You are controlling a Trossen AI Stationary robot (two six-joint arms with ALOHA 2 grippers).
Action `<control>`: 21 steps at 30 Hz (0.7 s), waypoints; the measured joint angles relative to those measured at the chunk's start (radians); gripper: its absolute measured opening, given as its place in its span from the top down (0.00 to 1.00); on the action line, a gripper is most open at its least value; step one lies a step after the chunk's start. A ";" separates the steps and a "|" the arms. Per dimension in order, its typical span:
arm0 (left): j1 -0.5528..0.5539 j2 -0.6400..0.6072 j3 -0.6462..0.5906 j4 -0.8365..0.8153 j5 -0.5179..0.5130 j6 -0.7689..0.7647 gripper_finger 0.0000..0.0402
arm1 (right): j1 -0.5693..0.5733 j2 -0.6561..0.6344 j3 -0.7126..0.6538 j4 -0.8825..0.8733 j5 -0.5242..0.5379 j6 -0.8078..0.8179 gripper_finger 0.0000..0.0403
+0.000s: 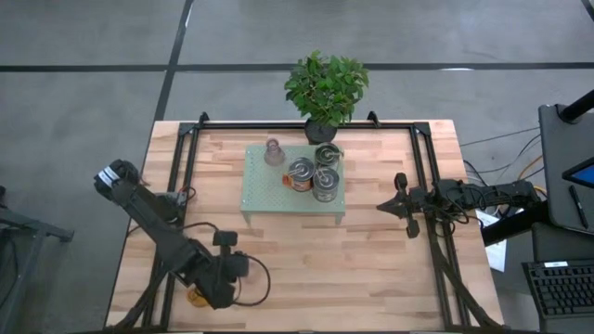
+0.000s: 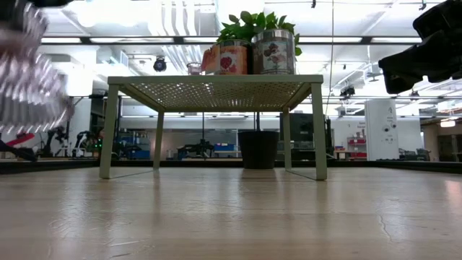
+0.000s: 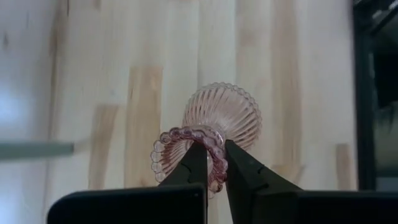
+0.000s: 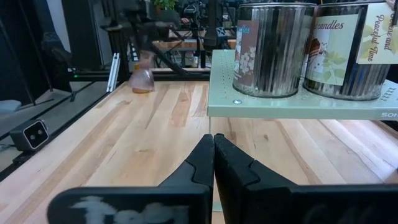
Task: Pick & Place candle stick holders
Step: Put the pink glass candle holder on the shelf
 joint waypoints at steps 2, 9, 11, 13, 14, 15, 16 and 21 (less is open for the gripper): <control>0.015 0.000 0.046 -0.018 -0.007 0.046 0.95 | 0.000 0.000 0.000 0.000 0.000 0.000 0.98; 0.093 -0.002 0.226 -0.117 -0.039 0.244 0.95 | 0.000 0.000 0.000 0.000 0.000 0.000 0.98; 0.125 -0.002 0.274 -0.139 -0.048 0.295 0.95 | 0.000 0.000 0.000 0.000 0.000 0.000 0.98; 0.160 -0.003 0.312 -0.147 -0.051 0.354 0.94 | 0.000 0.000 0.000 0.000 0.000 0.000 0.98; 0.176 -0.003 0.330 -0.146 -0.051 0.385 0.94 | 0.000 0.000 0.000 0.000 0.000 0.000 0.98; 0.192 -0.003 0.346 -0.145 -0.051 0.416 0.94 | 0.000 0.000 0.000 0.000 0.000 0.000 0.98; 0.208 -0.003 0.362 -0.146 -0.051 0.447 0.94 | 0.000 0.000 0.000 0.000 0.000 0.000 0.98; 0.299 -0.003 0.436 -0.201 -0.050 0.565 0.94 | 0.000 0.000 0.000 0.000 0.000 0.000 0.98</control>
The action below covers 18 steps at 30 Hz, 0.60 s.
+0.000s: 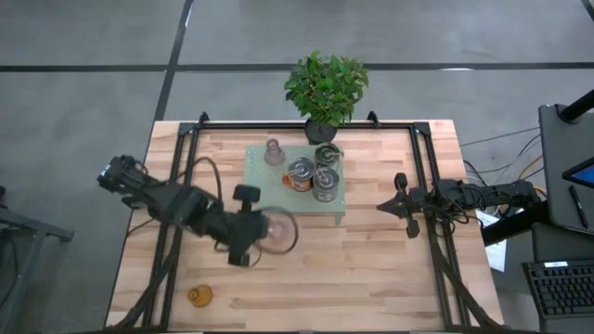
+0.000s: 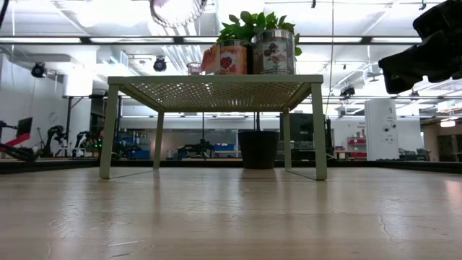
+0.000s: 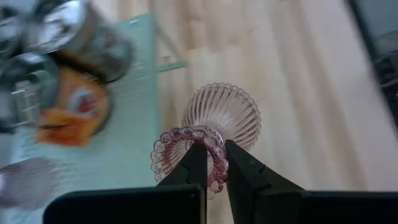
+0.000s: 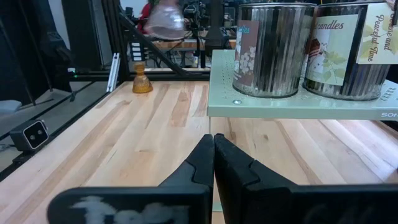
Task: Pick & Place candle stick holders
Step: Put the pink glass candle holder on the shelf
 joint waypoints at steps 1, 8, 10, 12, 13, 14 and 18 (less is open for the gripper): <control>0.023 0.000 0.012 -0.019 -0.001 0.012 0.94 | 0.000 0.000 0.000 0.000 0.000 0.000 0.98; 0.200 -0.001 0.061 -0.094 -0.001 0.129 0.94 | 0.000 0.000 0.000 0.000 0.000 0.000 0.98; 0.252 -0.001 0.065 -0.132 0.017 0.167 0.94 | 0.000 0.000 0.000 0.000 0.000 0.000 0.98; 0.303 -0.001 0.067 -0.149 0.029 0.184 0.94 | 0.000 0.000 0.000 0.000 0.000 0.000 0.98; 0.327 -0.001 0.068 -0.159 0.037 0.189 0.94 | 0.000 0.000 0.000 0.000 0.000 0.000 0.98; 0.351 -0.001 0.068 -0.175 0.047 0.196 0.94 | 0.000 0.000 0.000 0.000 0.000 0.000 0.98; 0.422 -0.001 0.068 -0.187 0.050 0.241 0.94 | 0.000 0.000 0.000 0.000 0.000 0.000 0.98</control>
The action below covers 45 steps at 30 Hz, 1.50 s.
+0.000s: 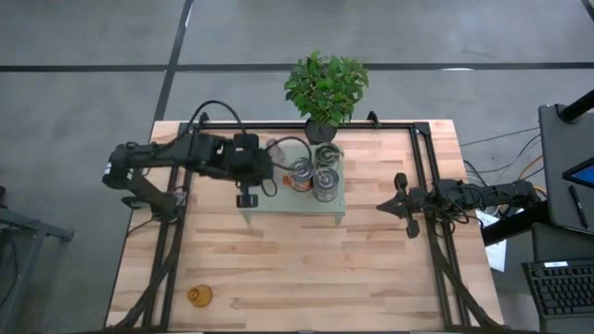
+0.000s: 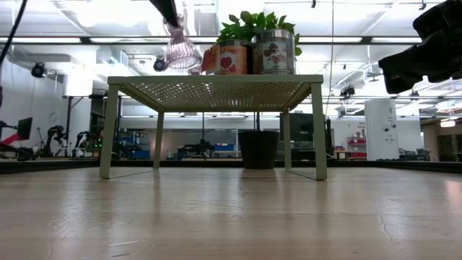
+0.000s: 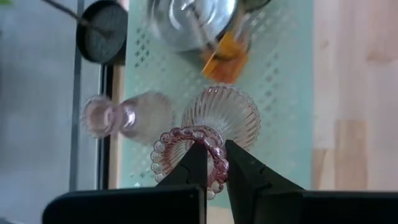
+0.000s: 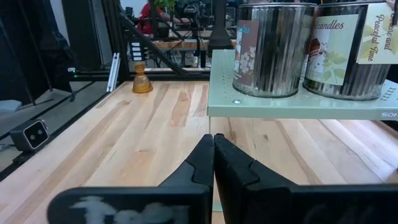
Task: Pick & Place candle stick holders
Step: Put the pink glass candle holder on the shelf
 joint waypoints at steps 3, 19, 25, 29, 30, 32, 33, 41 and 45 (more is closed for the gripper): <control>0.041 0.000 0.000 -0.029 0.003 0.026 0.94 | 0.000 0.000 0.000 0.000 0.000 0.000 0.98; 0.153 0.055 -0.001 -0.136 0.002 0.083 0.94 | 0.000 0.000 0.000 0.000 0.000 0.000 0.98; 0.152 0.127 -0.002 -0.143 -0.012 0.104 0.94 | 0.000 0.000 0.000 0.000 0.000 0.000 0.98; 0.152 0.142 0.001 -0.147 -0.025 0.115 0.94 | 0.000 -0.001 0.000 0.000 0.000 0.000 0.98; 0.152 0.145 0.001 -0.146 -0.025 0.115 0.94 | 0.000 -0.001 0.000 0.000 0.000 0.000 0.98; 0.152 0.145 0.002 -0.145 -0.025 0.115 0.94 | 0.000 -0.001 0.000 0.000 0.000 0.000 0.98; 0.152 0.144 0.002 -0.146 -0.027 0.115 0.94 | 0.000 -0.001 0.000 0.000 0.000 0.000 0.98; 0.152 0.134 0.007 -0.151 -0.027 0.116 0.94 | 0.000 -0.001 0.000 0.000 0.000 0.000 0.98; 0.152 0.132 0.011 -0.151 -0.020 0.113 0.94 | 0.000 -0.001 0.000 0.000 0.000 0.000 0.98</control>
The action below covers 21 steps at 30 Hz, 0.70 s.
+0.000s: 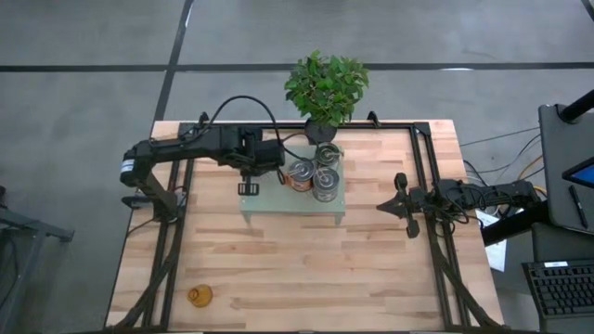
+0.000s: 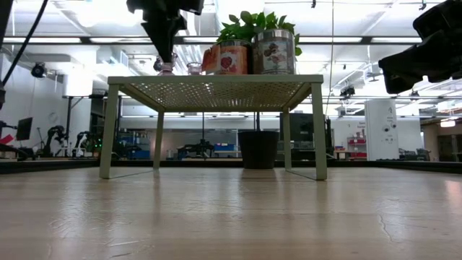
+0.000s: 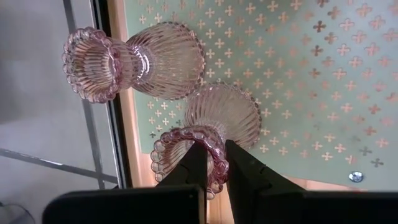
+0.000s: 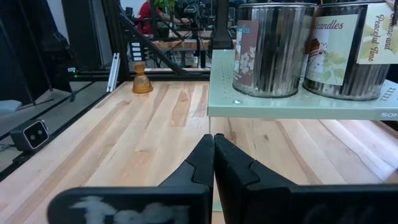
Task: Pick & Place candle stick holders
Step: Put the pink glass candle holder on the shelf
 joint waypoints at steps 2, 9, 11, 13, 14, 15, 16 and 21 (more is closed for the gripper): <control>0.000 0.000 0.001 0.001 0.013 -0.007 0.94 | 0.000 0.000 0.000 0.000 0.000 0.000 0.98; 0.000 -0.002 0.002 0.017 0.048 -0.018 0.94 | 0.000 0.000 0.000 0.000 0.000 0.000 0.98; 0.000 -0.002 0.002 0.022 0.048 -0.017 0.94 | 0.000 0.000 0.000 0.000 0.000 0.000 0.98; 0.000 -0.002 0.002 0.029 0.048 -0.017 0.94 | 0.000 0.000 0.000 0.000 0.000 0.000 0.98; 0.000 -0.002 0.002 0.032 0.048 -0.017 0.94 | 0.000 0.000 0.000 0.000 0.000 0.000 0.98; 0.000 -0.002 0.002 0.032 0.047 -0.017 0.94 | 0.000 0.000 0.000 0.000 0.000 0.000 0.98; 0.000 -0.002 0.002 0.032 0.047 -0.017 0.93 | 0.000 0.000 0.000 0.000 0.000 0.000 0.98; 0.000 -0.002 -0.001 0.032 0.040 -0.018 0.89 | 0.000 0.000 0.000 0.000 0.000 0.000 0.98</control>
